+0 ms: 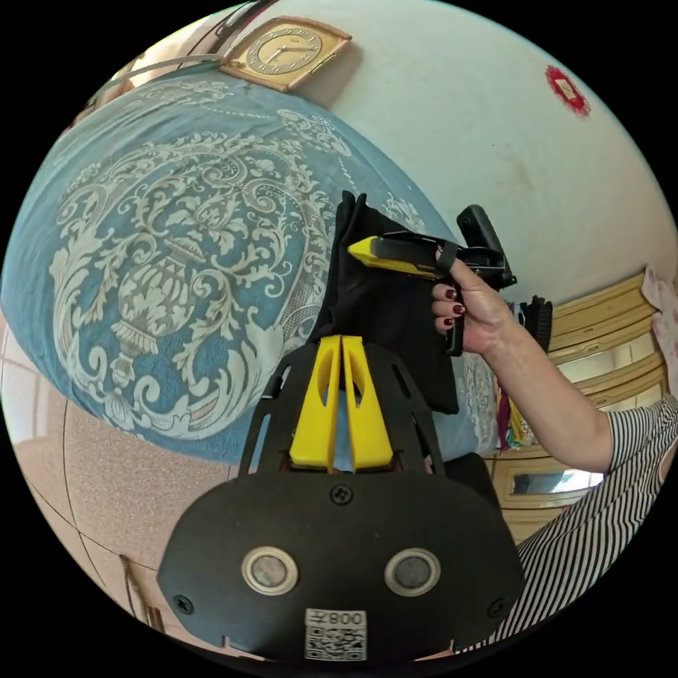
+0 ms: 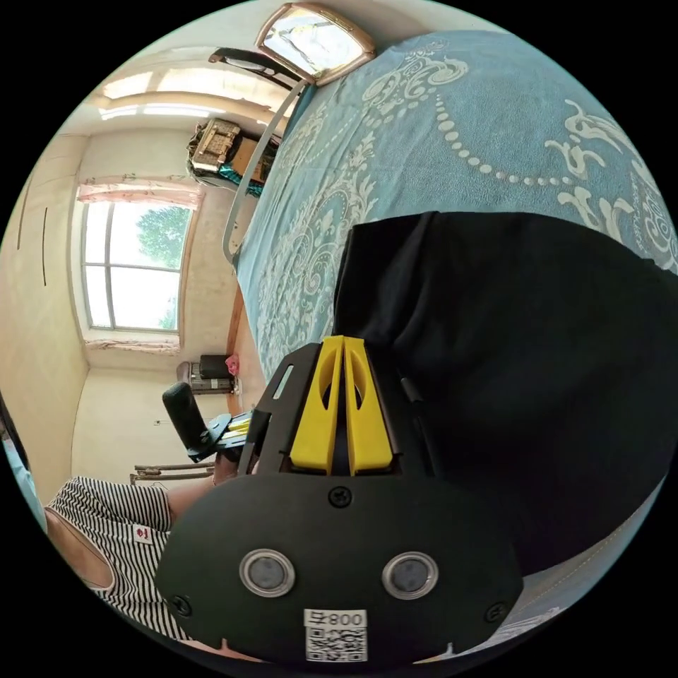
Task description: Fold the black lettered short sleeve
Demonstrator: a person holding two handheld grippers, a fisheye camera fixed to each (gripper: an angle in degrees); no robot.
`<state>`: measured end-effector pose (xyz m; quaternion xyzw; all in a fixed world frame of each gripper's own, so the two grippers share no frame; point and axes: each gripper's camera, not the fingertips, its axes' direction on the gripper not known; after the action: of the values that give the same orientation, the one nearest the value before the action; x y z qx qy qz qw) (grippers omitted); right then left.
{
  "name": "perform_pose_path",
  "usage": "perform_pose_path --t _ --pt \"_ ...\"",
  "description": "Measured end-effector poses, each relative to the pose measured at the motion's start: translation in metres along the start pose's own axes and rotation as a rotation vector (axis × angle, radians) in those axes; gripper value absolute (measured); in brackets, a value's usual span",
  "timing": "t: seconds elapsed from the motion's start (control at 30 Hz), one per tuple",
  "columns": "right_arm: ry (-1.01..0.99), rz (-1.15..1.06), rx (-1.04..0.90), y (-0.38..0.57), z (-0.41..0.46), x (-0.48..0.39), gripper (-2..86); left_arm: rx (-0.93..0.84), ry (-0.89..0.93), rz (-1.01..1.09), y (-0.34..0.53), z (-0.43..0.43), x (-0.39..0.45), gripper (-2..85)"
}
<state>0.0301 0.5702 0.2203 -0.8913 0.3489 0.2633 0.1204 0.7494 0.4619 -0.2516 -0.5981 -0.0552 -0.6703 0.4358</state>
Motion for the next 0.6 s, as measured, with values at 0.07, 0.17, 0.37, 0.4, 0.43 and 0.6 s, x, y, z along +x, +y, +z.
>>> perform_pose_path --t 0.07,0.17,0.37,0.4,0.43,0.6 --pt "0.012 -0.03 0.02 0.011 -0.009 -0.007 0.2 0.02 0.056 -0.03 0.002 -0.006 0.007 0.3" --pt "-0.012 -0.067 0.091 0.042 -0.036 -0.009 0.1 0.027 0.07 0.007 0.007 -0.018 0.028 0.4" --pt "-0.072 0.019 0.225 0.153 -0.079 0.02 0.3 -0.09 0.126 0.236 0.01 -0.015 0.108 2.2" --pt "-0.079 0.038 0.234 0.166 -0.08 0.024 0.3 -0.104 0.124 0.265 0.01 -0.013 0.119 2.6" --pt "-0.086 0.073 0.243 0.191 -0.081 0.031 0.5 -0.128 0.124 0.327 0.009 -0.008 0.14 3.3" --pt "-0.12 0.233 0.259 0.276 -0.066 0.056 2.1 -0.253 0.049 0.604 0.012 0.017 0.232 6.8"
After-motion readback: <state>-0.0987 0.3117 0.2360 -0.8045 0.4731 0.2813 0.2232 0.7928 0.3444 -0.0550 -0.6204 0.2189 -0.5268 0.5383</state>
